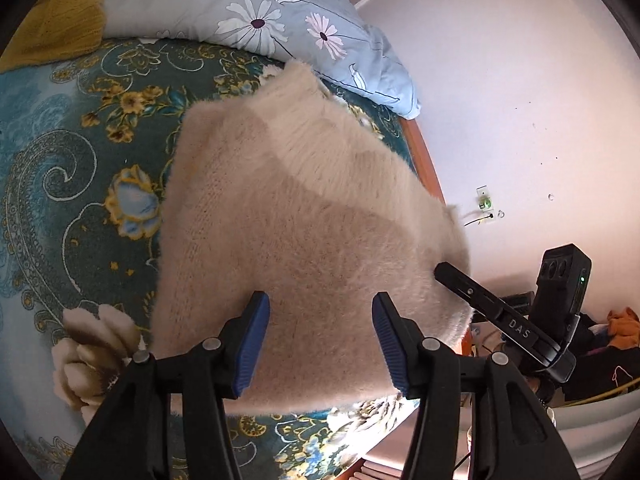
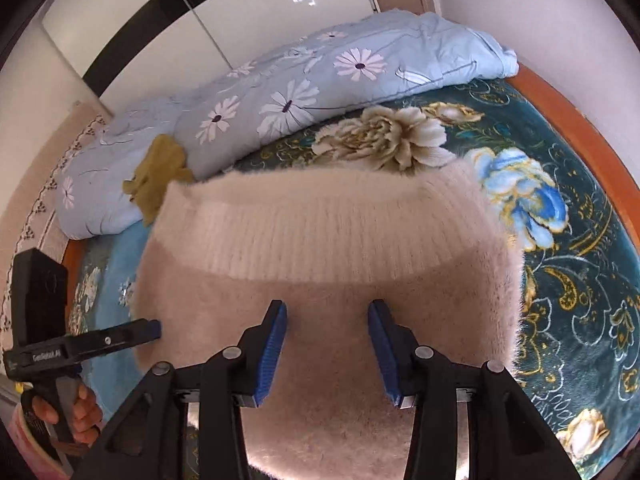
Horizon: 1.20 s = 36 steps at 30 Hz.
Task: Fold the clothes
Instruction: 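Lower the sweater onto the clothes stack and open both grippers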
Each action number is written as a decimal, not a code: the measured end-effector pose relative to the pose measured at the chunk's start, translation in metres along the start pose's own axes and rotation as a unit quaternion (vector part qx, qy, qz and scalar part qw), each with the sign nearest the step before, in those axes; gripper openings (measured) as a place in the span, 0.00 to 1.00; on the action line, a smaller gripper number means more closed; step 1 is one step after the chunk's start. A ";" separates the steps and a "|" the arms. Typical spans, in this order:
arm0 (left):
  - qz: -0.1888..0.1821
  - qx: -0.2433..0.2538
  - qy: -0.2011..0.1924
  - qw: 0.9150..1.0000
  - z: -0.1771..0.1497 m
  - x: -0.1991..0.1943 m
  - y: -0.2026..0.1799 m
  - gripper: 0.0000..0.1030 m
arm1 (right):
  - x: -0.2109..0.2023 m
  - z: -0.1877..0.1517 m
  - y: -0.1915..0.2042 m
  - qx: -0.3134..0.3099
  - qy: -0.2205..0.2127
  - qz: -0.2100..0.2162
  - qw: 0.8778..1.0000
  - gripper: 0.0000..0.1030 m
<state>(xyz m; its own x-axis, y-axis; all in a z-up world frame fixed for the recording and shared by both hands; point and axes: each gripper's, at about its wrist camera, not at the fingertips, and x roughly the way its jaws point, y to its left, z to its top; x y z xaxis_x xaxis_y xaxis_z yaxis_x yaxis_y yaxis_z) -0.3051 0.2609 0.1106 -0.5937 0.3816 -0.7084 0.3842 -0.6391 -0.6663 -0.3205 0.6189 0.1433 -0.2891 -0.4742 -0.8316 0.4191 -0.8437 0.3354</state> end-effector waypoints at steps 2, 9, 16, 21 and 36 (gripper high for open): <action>-0.017 -0.014 -0.005 1.000 0.002 0.001 0.006 0.53 | 0.007 0.004 -0.008 0.018 0.004 0.001 1.000 0.45; -0.005 -0.032 0.005 0.999 0.011 0.020 0.015 0.53 | 0.025 0.014 -0.009 0.013 0.019 -0.015 1.000 0.46; -0.033 -0.034 0.006 0.999 0.000 0.000 0.016 0.53 | 0.028 0.012 -0.007 0.020 0.012 -0.030 0.999 0.47; -0.006 0.006 -0.039 0.999 -0.024 -0.036 0.015 0.58 | 0.019 0.007 -0.009 0.070 -0.024 -0.038 0.997 0.48; 0.208 0.139 -0.139 0.958 -0.088 -0.071 0.037 0.69 | -0.031 -0.081 0.105 0.023 -0.114 -0.075 0.990 0.49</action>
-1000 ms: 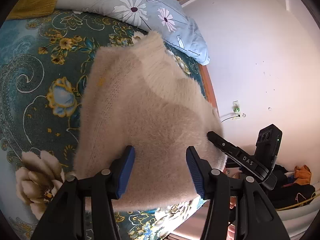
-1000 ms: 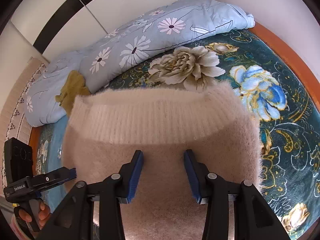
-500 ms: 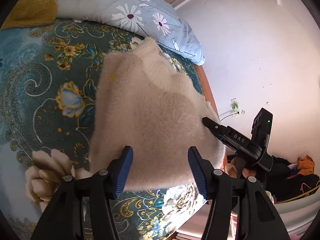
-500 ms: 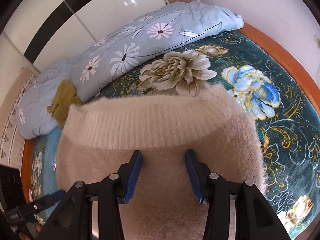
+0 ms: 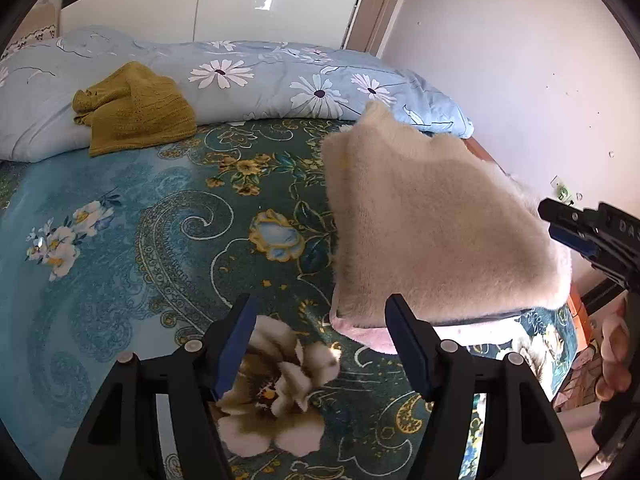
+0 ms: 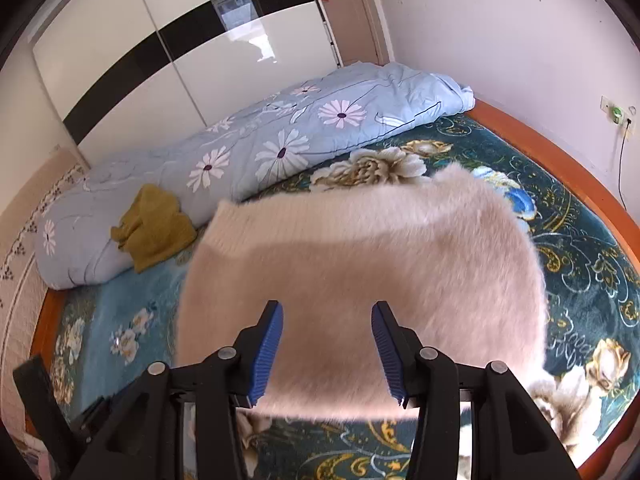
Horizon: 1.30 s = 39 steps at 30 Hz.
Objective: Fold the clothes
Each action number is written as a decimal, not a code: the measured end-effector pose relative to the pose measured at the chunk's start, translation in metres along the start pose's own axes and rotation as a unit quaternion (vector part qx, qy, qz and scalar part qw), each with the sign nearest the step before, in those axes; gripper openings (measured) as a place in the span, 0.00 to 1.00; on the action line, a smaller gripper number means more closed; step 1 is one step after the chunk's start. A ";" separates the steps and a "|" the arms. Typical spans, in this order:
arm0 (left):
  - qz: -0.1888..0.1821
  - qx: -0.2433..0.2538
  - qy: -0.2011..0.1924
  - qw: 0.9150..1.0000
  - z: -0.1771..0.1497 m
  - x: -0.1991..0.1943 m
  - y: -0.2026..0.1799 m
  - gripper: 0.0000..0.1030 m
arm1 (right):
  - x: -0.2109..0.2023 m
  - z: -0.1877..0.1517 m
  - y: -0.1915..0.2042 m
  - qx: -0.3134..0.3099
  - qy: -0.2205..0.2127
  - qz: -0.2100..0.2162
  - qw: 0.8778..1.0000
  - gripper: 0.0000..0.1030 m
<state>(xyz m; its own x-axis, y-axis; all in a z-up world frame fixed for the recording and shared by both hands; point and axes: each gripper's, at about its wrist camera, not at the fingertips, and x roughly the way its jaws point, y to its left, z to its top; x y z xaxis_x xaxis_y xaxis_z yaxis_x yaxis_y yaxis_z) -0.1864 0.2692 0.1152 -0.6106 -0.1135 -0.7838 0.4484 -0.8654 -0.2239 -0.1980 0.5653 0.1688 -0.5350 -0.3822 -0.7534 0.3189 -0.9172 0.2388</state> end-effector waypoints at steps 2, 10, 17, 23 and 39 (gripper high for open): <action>0.010 0.010 -0.001 1.000 -0.009 0.000 0.003 0.80 | 0.003 -0.027 0.014 -0.020 0.022 -0.007 1.000 0.49; -0.006 0.008 0.028 1.000 -0.029 0.005 0.033 0.95 | 0.044 -0.090 0.024 0.002 0.134 -0.042 0.990 0.49; -0.029 -0.004 0.026 0.999 -0.031 0.002 0.047 1.00 | 0.061 -0.085 0.043 0.010 0.151 -0.082 0.985 0.64; -0.042 -0.020 0.028 0.999 -0.034 -0.001 0.060 1.00 | 0.060 -0.083 0.068 -0.004 0.155 -0.098 0.983 0.76; -0.086 -0.031 0.014 0.996 -0.037 -0.011 0.066 1.00 | 0.058 -0.087 0.094 -0.035 0.162 -0.131 0.978 1.00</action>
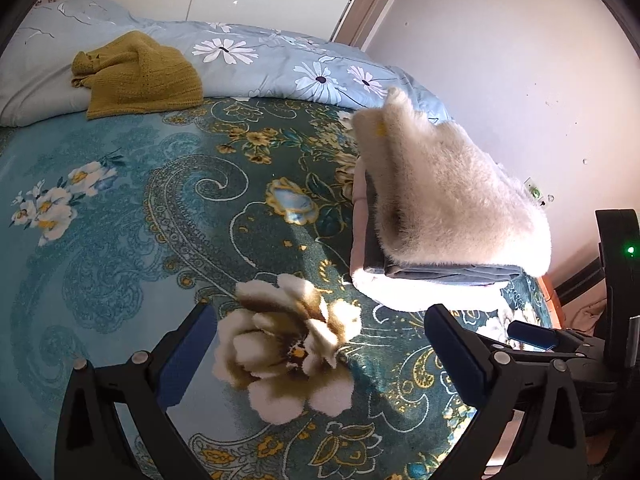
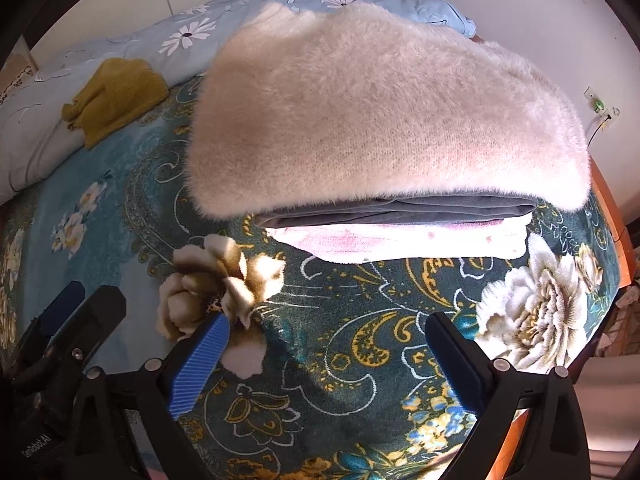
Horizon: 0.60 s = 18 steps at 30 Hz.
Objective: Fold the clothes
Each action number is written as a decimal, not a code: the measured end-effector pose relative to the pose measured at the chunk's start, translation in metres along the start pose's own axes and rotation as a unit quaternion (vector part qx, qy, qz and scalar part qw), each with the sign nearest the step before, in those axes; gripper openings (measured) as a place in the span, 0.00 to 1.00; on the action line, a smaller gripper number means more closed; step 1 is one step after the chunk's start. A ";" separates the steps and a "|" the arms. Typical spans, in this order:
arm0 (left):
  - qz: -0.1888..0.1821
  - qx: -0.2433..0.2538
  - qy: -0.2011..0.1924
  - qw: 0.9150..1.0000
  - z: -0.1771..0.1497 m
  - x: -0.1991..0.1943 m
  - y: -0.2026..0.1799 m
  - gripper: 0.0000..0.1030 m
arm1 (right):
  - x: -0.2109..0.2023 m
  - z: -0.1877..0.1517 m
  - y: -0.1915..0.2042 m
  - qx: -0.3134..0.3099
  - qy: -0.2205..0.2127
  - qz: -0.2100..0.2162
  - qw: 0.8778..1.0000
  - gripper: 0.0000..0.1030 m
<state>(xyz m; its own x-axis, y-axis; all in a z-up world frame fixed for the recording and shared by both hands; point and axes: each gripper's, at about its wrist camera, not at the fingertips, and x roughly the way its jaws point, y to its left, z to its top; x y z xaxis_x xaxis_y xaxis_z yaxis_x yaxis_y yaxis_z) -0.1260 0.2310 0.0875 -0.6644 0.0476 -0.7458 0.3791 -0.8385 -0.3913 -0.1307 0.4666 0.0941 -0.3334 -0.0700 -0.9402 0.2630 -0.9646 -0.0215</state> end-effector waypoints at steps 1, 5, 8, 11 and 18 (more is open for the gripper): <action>-0.001 -0.001 0.000 1.000 0.000 0.000 0.000 1.00 | 0.000 0.000 0.001 -0.001 0.000 -0.001 1.000 1.00; 0.000 0.003 0.001 1.000 0.000 0.001 -0.002 1.00 | 0.001 0.001 0.002 -0.006 -0.003 -0.007 1.000 1.00; 0.008 0.004 0.007 1.000 0.000 0.005 -0.001 1.00 | 0.004 0.002 0.001 -0.008 -0.001 -0.011 1.000 1.00; 0.015 0.001 0.017 1.000 -0.001 0.010 0.001 1.00 | 0.007 0.005 0.001 -0.011 -0.002 -0.016 1.000 1.00; 0.021 0.008 0.022 1.000 -0.002 0.012 0.000 1.00 | 0.011 0.008 0.002 -0.020 -0.005 -0.023 1.000 1.00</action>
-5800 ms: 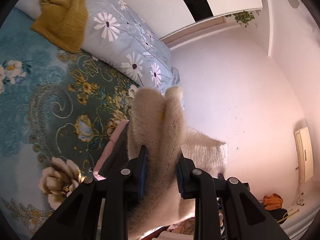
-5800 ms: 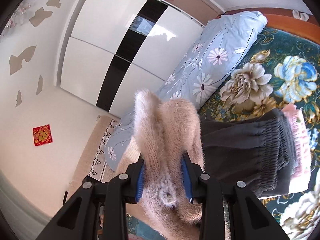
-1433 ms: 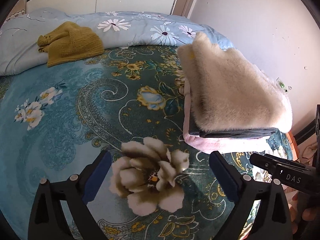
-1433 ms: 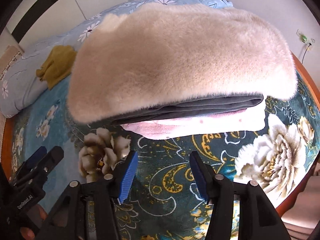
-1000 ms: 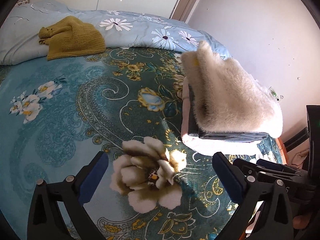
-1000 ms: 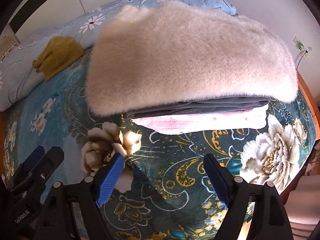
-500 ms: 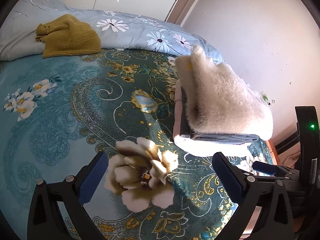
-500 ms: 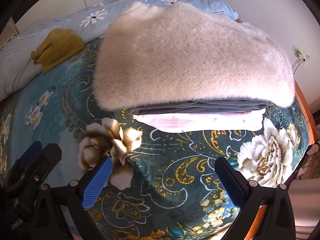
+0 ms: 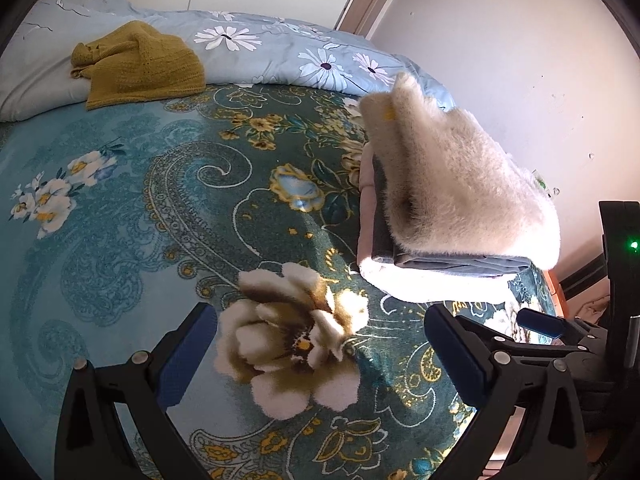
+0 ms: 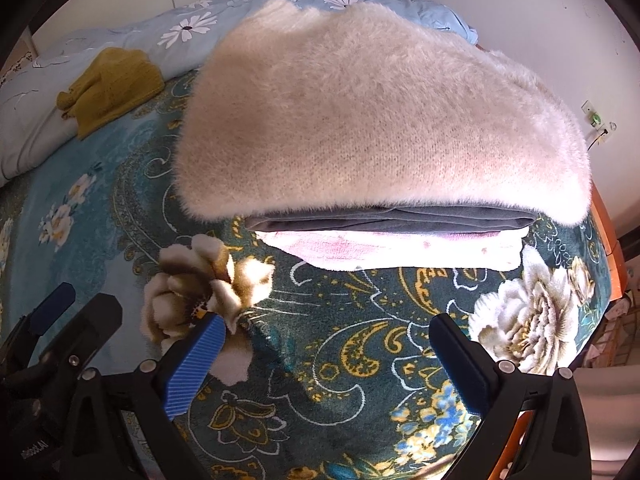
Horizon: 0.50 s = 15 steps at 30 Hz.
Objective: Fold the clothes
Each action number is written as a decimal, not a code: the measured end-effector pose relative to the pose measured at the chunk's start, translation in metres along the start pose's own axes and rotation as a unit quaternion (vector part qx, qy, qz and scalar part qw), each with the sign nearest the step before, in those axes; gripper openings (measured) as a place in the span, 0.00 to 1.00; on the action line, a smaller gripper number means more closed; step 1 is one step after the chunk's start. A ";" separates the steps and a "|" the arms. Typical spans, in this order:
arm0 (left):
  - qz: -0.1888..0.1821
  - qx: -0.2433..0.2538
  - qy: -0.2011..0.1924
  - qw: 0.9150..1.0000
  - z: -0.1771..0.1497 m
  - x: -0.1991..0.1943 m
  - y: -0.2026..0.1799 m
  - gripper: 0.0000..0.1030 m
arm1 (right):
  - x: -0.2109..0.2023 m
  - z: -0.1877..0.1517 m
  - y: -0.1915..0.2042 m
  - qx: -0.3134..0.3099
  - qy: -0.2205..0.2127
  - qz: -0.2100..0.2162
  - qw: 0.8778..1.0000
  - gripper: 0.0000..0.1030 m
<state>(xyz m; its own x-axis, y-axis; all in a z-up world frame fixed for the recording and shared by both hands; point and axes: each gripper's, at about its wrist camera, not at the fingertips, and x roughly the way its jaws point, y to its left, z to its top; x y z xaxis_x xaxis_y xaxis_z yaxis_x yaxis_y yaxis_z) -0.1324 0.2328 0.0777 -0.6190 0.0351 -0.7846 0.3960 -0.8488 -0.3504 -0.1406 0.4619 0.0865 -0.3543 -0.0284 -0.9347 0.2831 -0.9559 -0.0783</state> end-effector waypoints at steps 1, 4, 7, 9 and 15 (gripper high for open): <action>0.002 0.004 -0.002 1.000 0.000 -0.001 -0.001 1.00 | 0.000 0.000 0.000 0.000 0.000 0.000 1.000 1.00; 0.003 0.012 -0.009 1.000 0.000 -0.004 -0.004 1.00 | 0.001 0.000 -0.001 -0.002 0.001 -0.001 1.000 1.00; 0.007 0.012 -0.016 1.000 0.000 -0.007 -0.003 1.00 | 0.001 0.000 0.000 -0.005 -0.002 -0.002 1.000 1.00; 0.009 0.008 -0.019 1.000 -0.001 -0.009 -0.002 1.00 | 0.000 0.001 0.001 -0.009 -0.003 0.000 1.000 1.00; 0.018 -0.001 -0.019 1.000 -0.004 -0.010 0.000 1.00 | -0.001 0.001 0.001 -0.014 -0.005 -0.006 1.000 1.00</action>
<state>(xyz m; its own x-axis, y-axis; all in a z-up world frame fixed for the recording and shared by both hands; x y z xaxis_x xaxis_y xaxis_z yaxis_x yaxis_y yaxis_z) -0.1237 0.2343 0.0838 -0.6289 -0.0157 -0.7773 0.4205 -0.8478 -0.3231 -0.1407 0.4606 0.0880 -0.3660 -0.0192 -0.9304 0.3042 -0.9473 -0.1001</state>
